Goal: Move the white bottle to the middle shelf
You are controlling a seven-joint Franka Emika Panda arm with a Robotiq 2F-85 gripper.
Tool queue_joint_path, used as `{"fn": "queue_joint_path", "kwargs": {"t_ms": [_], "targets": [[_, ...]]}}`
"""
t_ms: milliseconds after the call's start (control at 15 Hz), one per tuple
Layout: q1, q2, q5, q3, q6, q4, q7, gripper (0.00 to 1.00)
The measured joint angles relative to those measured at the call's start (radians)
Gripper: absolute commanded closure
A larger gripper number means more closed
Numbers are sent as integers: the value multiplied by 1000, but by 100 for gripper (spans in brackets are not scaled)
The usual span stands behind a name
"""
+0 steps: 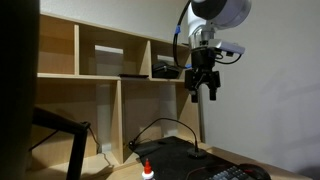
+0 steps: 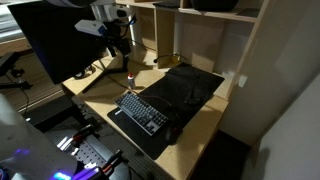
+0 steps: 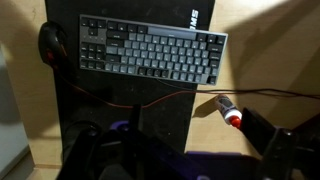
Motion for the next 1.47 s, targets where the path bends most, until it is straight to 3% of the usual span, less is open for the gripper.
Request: {"fn": "queue_joint_path", "kwargs": {"t_ms": [400,667,1267,1467], "targets": [[6,0,22,-3,21,0,0,0],[6,-1,18,-3,-72,6,3,0],[11,-7,78,-5,-44,8,3,0],[11,-138,74,-13,-32,7,1,0]]}}
